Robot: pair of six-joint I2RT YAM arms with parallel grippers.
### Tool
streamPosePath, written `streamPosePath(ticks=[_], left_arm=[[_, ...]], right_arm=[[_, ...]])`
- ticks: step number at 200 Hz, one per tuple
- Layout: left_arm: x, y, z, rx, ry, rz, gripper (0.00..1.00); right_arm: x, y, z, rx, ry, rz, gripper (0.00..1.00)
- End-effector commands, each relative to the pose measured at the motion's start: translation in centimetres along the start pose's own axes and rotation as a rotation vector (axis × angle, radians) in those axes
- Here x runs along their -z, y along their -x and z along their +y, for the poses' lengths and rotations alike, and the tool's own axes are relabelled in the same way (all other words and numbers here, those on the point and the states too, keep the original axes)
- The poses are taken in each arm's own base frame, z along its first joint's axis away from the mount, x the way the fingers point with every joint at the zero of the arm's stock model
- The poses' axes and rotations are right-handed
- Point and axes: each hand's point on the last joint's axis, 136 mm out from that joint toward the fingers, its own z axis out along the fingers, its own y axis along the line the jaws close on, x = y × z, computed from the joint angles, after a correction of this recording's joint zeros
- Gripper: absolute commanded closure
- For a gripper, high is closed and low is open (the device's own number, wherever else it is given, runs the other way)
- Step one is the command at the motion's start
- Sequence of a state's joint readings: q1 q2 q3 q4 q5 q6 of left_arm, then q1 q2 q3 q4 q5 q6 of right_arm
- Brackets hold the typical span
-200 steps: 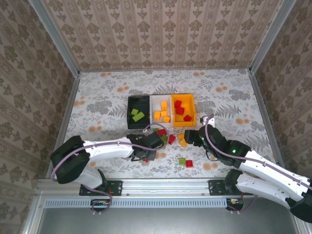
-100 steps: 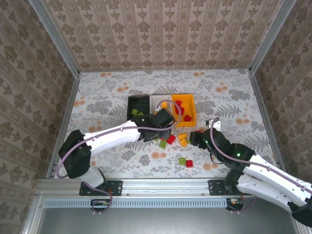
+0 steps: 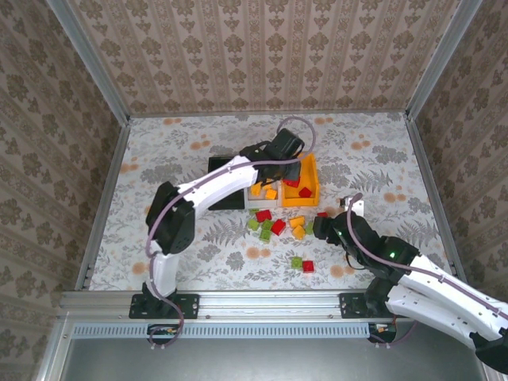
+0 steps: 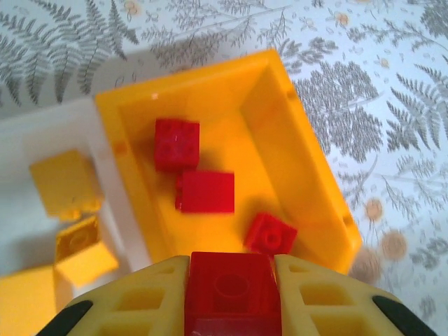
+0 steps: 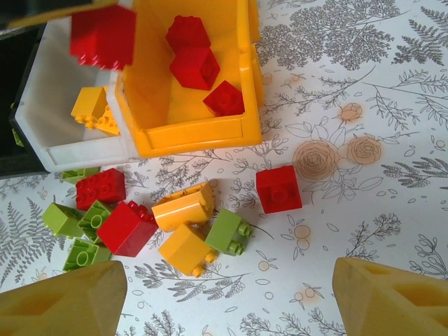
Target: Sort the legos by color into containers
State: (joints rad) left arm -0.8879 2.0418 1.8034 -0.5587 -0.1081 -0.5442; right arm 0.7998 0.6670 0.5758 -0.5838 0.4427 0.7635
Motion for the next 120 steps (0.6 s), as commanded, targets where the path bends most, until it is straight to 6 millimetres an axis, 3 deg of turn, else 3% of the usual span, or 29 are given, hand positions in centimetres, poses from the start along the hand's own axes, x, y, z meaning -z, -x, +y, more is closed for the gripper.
streamPosePath(ticks=[1,34,65,94,120], left_arm=[[-1.1,0.5,-0.2,-0.039,0.011,0.035,0.72],[-2.9,1.3,-0.7,-0.026,0.011,0.047,0.65],[-2.9,1.8,-0.7,-0.004,0.012,0.048,0.43],[0.4,3.2,-1.7,0.005,-0.043,-0.020,0.26],[5.2,4.1,-2.6,0.017,-0.120,-0.116,0.18]], right_arm=[[-0.2,-0.9,-1.6,0.003,-0.061,0.018,0.21],[-0.9,-2.0,-1.9,-0.005,-0.088,0.070,0.21],[-2.1,-3.6,-1.4,-0.002,-0.084,0.144,0.22],[-3.0,-5.0,-1.6,0.000,-0.106,0.192,0.22],[-4.0,-4.7,-1.8,0.001,-0.140,0.194,0.26]])
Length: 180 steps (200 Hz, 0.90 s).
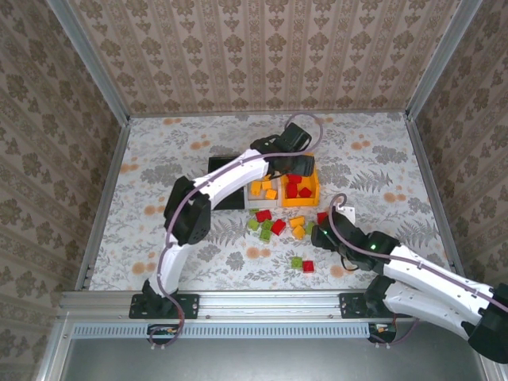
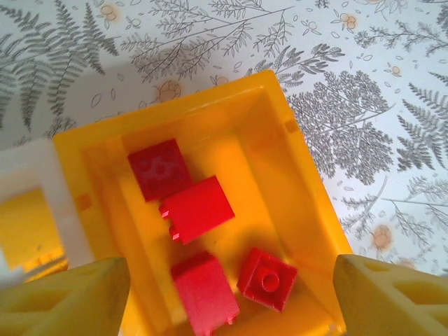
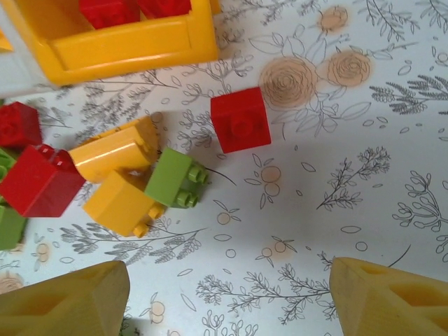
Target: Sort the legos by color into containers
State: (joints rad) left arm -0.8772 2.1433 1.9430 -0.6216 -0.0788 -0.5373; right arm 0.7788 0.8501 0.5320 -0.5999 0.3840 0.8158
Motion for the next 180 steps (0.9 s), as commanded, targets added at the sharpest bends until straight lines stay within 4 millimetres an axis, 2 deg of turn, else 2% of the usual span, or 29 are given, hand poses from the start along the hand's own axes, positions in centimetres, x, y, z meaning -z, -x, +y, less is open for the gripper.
streamPosePath(ticks=[1,14,37,46,52,85,103,142,180], left_arm=[[7.2,3.0,-2.1,0.016,-0.114,-0.151,0.17],[9.2,2.3,-2.3,0.013,-0.141,-0.181,0.15],[11.8,-0.3,-1.9,0.007,-0.154,-0.198,0.11],[12.7,-1.6,-1.5,0.006,-0.153,-0.199,0.02],[13.1,-2.6,-1.3,0.003,-0.150,-0.199,0.00],[15.8,-7.4,1.5,0.040,-0.134,-0.214,0.00],[17.1,-9.7,3.5,0.064,-0.109,-0.225,0.00],[18.6,-14.0,7.0,0.135,-0.076,-0.241,0.00],[18.3,-17.4,9.6,0.197,-0.040,-0.232,0.00]], right_arm=[[-0.9,0.5,0.2,-0.031,-0.008,0.004,0.26],[-1.7,1.3,0.3,-0.040,-0.022,-0.001,0.29],[-3.4,2.8,0.0,-0.058,-0.052,-0.003,0.30],[-4.1,3.2,0.0,-0.069,-0.061,0.007,0.30],[-4.6,3.6,-0.2,-0.077,-0.071,0.012,0.30],[-6.9,4.9,-0.1,-0.060,-0.098,0.031,0.32],[-7.9,4.9,0.1,-0.047,-0.107,0.052,0.33],[-9.6,4.1,-0.3,-0.041,-0.137,0.088,0.35],[-10.8,3.7,-1.5,-0.060,-0.180,0.107,0.43]])
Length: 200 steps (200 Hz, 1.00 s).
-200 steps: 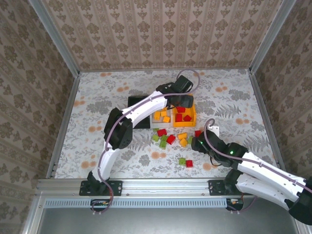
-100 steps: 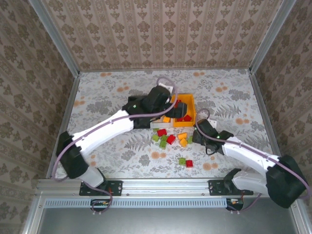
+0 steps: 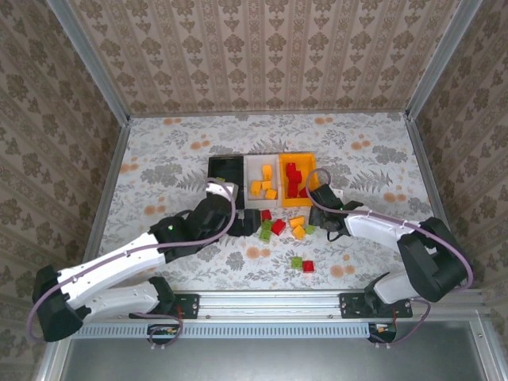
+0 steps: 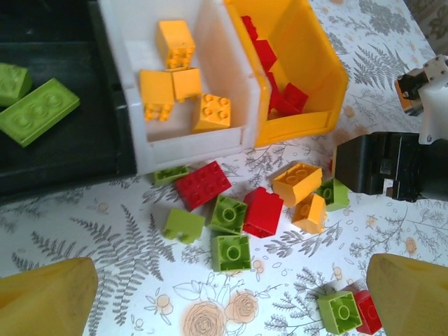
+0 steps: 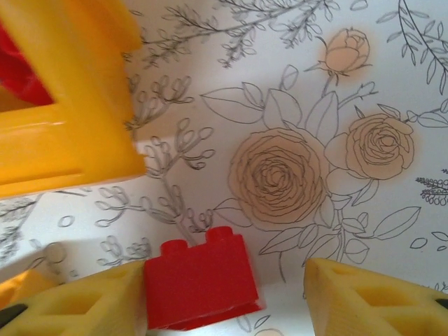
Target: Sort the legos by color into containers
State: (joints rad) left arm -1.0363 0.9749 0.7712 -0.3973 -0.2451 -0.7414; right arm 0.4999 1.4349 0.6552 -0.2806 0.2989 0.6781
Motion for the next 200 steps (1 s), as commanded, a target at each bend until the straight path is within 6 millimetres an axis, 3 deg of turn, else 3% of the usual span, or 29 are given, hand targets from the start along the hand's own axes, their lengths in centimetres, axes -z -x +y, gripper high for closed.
streamPosePath(ticks=[1,35,62,91,110,126,160,169,200], left_arm=[[0.2,-1.4,2.0,0.065,0.056,-0.012,0.00],[0.4,-3.2,4.2,0.103,0.100,-0.012,0.00],[0.5,-4.1,6.0,0.126,0.142,-0.035,0.00],[0.8,-4.8,7.9,0.118,0.187,-0.054,0.00],[0.9,-5.5,8.7,0.110,0.201,-0.049,0.00],[1.0,-5.7,8.8,0.106,0.190,-0.048,0.00],[1.9,-5.1,8.2,0.100,0.152,-0.066,0.00],[2.1,-5.0,8.1,0.098,0.143,-0.067,0.00],[2.3,-5.1,7.9,0.103,0.129,-0.055,0.00]], right_arm=[[-0.5,1.0,0.2,-0.014,0.001,-0.015,0.43],[-0.8,0.6,-0.4,-0.016,-0.009,-0.003,0.58],[0.5,0.9,-0.7,-0.013,0.001,-0.025,0.71],[4.9,2.5,-0.2,0.013,0.087,-0.111,0.76],[7.9,3.7,1.8,0.063,0.170,-0.145,0.75],[8.9,4.7,3.5,0.093,0.197,-0.143,0.73],[7.1,7.2,6.7,0.094,0.178,-0.130,0.71],[5.5,7.5,7.4,0.102,0.148,-0.110,0.71],[2.8,10.1,9.1,0.105,0.072,-0.094,0.67]])
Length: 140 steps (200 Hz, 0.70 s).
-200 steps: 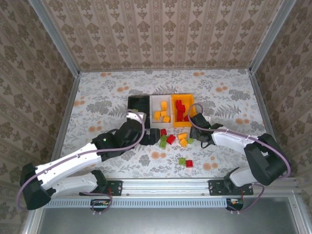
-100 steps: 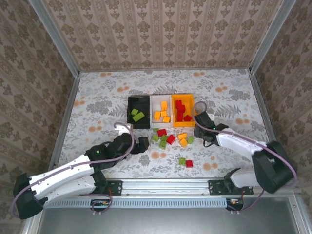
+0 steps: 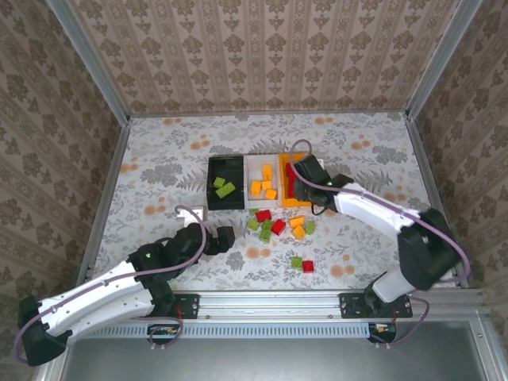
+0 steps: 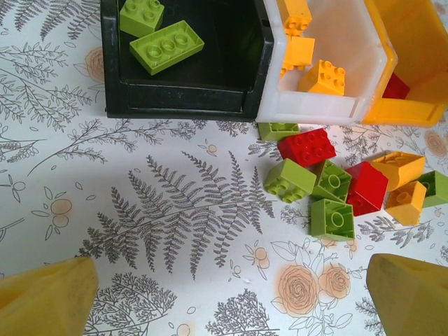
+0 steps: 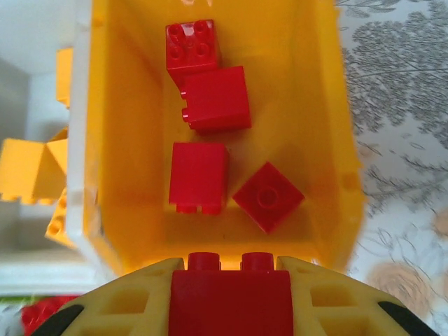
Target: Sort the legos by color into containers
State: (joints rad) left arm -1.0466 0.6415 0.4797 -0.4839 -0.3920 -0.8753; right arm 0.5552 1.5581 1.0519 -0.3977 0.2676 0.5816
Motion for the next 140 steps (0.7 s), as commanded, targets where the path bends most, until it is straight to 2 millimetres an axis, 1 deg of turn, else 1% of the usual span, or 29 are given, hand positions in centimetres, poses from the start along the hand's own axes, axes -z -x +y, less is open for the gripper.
streamPosePath(ticks=[1,13,24,33,51,62,70,78,83,89,92,94,106,120,140], left_arm=[[0.4,0.0,0.1,-0.011,0.001,0.012,0.00],[0.5,0.2,-0.2,-0.016,-0.009,0.015,0.00],[0.6,0.4,-0.3,-0.018,-0.011,0.013,0.00],[0.6,0.4,-0.5,-0.021,-0.018,0.014,0.00],[0.6,0.5,-0.9,-0.019,-0.032,0.014,0.00],[0.6,0.5,-1.0,-0.019,-0.040,0.016,0.00],[0.7,0.6,-1.1,-0.015,-0.045,0.013,0.00],[0.7,0.6,-1.2,-0.014,-0.046,0.012,0.00],[0.7,0.6,-1.2,-0.013,-0.046,0.013,0.00],[0.7,0.6,-1.1,-0.014,-0.045,0.013,0.00],[0.7,0.6,-1.1,-0.013,-0.044,0.013,0.00],[0.6,0.6,-1.1,-0.014,-0.043,0.014,0.00],[0.6,0.5,-1.0,-0.011,-0.042,0.016,0.00],[0.5,0.3,-1.0,-0.008,-0.043,0.022,0.00],[0.2,0.0,-0.7,-0.005,-0.038,0.028,0.00]], right_arm=[[-1.7,1.5,0.0,0.009,-0.074,0.012,0.67],[-2.4,1.9,0.3,0.004,-0.084,0.027,0.60],[-2.5,2.1,0.5,-0.001,-0.083,0.028,0.47],[-2.2,2.2,0.7,0.000,-0.072,0.024,0.40],[-0.3,2.2,1.0,0.011,-0.051,0.002,0.32],[1.2,1.6,1.0,0.019,-0.034,-0.003,0.29],[2.3,0.7,0.9,0.024,-0.021,0.002,0.28],[3.3,-0.4,0.8,0.027,-0.004,0.004,0.27],[3.9,-1.8,0.2,0.037,-0.012,0.027,0.27],[4.6,-3.1,0.1,0.049,-0.002,0.039,0.26],[4.6,-4.0,0.0,0.057,-0.006,0.056,0.26],[5.3,-4.1,0.0,0.055,0.008,0.047,0.26],[6.5,-6.9,-0.7,0.078,0.011,0.084,0.25],[7.4,-10.5,-1.8,0.104,0.010,0.141,0.26],[8.5,-15.2,-2.6,0.129,0.051,0.232,0.27]])
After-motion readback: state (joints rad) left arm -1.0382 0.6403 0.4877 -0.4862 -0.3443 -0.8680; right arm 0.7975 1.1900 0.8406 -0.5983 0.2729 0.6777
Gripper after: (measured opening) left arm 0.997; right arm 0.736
